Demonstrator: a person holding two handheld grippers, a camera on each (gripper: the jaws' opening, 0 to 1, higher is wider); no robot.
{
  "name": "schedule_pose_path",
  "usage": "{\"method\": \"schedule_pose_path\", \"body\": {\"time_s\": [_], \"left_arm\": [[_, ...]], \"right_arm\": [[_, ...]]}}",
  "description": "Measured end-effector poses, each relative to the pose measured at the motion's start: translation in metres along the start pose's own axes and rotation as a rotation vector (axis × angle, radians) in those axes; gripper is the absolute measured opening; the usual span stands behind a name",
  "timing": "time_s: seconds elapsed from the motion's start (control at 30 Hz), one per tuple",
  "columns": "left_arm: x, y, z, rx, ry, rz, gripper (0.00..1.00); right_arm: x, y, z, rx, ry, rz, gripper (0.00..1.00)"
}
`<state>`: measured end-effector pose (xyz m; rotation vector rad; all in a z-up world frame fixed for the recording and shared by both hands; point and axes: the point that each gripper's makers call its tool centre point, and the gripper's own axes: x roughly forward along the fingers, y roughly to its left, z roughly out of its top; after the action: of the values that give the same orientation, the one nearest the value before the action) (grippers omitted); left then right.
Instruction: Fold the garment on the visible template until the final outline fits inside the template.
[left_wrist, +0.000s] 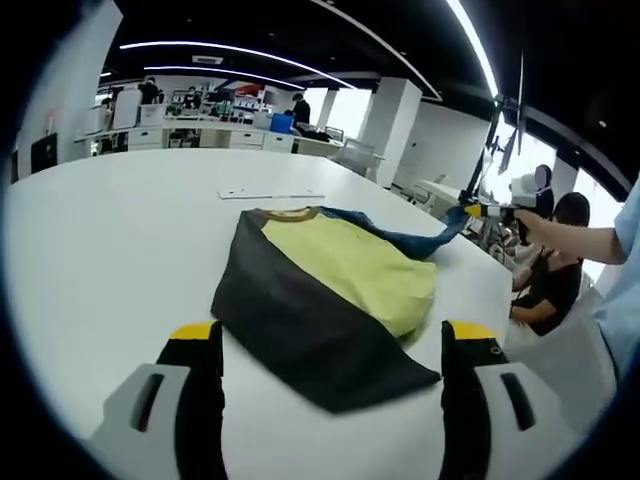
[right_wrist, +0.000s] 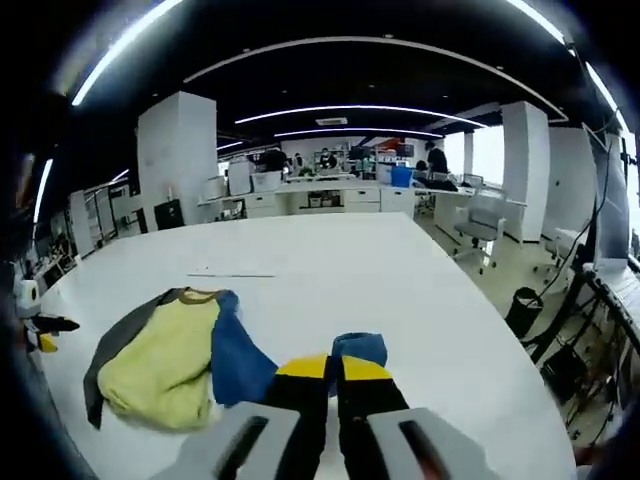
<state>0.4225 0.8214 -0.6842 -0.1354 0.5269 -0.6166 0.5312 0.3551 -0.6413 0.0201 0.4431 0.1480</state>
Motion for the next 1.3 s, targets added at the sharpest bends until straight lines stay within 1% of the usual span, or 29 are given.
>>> {"method": "schedule_pose_path", "body": {"time_s": [0.2, 0.27, 0.33, 0.4, 0.43, 0.5, 0.6, 0.63, 0.7, 0.83, 0.9, 0.93, 0.97, 1.0, 1.17, 1.23, 1.27, 1.3], "left_arm": [[0.003, 0.005, -0.004, -0.014, 0.016, 0.011, 0.87], [0.005, 0.006, -0.005, -0.017, 0.022, 0.015, 0.87], [0.007, 0.007, -0.005, -0.021, 0.026, 0.015, 0.87], [0.010, 0.007, -0.005, -0.026, 0.026, 0.017, 0.87], [0.012, 0.007, -0.005, -0.029, 0.027, 0.017, 0.87], [0.015, 0.007, -0.006, -0.035, 0.028, 0.018, 0.87], [0.021, 0.004, -0.006, -0.041, 0.034, 0.013, 0.87], [0.022, 0.004, -0.006, -0.042, 0.034, 0.011, 0.87], [0.023, 0.003, -0.005, -0.046, 0.033, 0.008, 0.87], [0.024, 0.005, -0.007, -0.058, 0.037, 0.012, 0.87], [0.024, 0.005, -0.009, -0.058, 0.044, 0.013, 0.87], [0.024, 0.006, -0.010, -0.058, 0.046, 0.013, 0.87], [0.024, 0.006, -0.011, -0.061, 0.047, 0.014, 0.87], [0.024, 0.006, -0.011, -0.063, 0.048, 0.015, 0.87], [0.023, 0.007, -0.012, -0.067, 0.048, 0.018, 0.87], [0.022, 0.007, -0.013, -0.069, 0.050, 0.020, 0.87], [0.022, 0.007, -0.014, -0.070, 0.049, 0.020, 0.87], [0.022, 0.007, -0.014, -0.070, 0.048, 0.021, 0.87]], "right_arm": [[0.009, -0.046, 0.005, 0.056, -0.018, -0.078, 0.00], [0.011, -0.054, 0.009, 0.089, -0.035, -0.086, 0.00], [0.013, -0.063, 0.010, 0.095, -0.043, -0.106, 0.00], [0.012, -0.064, 0.013, 0.133, -0.073, -0.106, 0.00], [0.012, -0.065, 0.012, 0.145, -0.076, -0.108, 0.00], [0.012, -0.066, 0.004, 0.163, -0.075, -0.119, 0.00], [0.016, -0.070, -0.020, 0.180, -0.045, -0.139, 0.00], [0.017, -0.071, -0.025, 0.182, -0.040, -0.146, 0.00], [0.018, -0.076, -0.038, 0.225, -0.018, -0.159, 0.00], [0.021, -0.083, -0.053, 0.261, -0.003, -0.178, 0.00], [0.024, -0.088, -0.063, 0.270, 0.021, -0.193, 0.00], [0.024, -0.090, -0.070, 0.277, 0.044, -0.205, 0.00], [0.023, -0.091, -0.073, 0.294, 0.045, -0.219, 0.00], [0.022, -0.091, -0.076, 0.331, 0.046, -0.226, 0.00], [0.024, -0.092, -0.088, 0.337, 0.065, -0.245, 0.00], [0.022, -0.093, -0.091, 0.385, 0.059, -0.269, 0.00], [0.018, -0.093, -0.092, 0.413, 0.059, -0.294, 0.00], [0.017, -0.092, -0.092, 0.413, 0.051, -0.299, 0.00]]}}
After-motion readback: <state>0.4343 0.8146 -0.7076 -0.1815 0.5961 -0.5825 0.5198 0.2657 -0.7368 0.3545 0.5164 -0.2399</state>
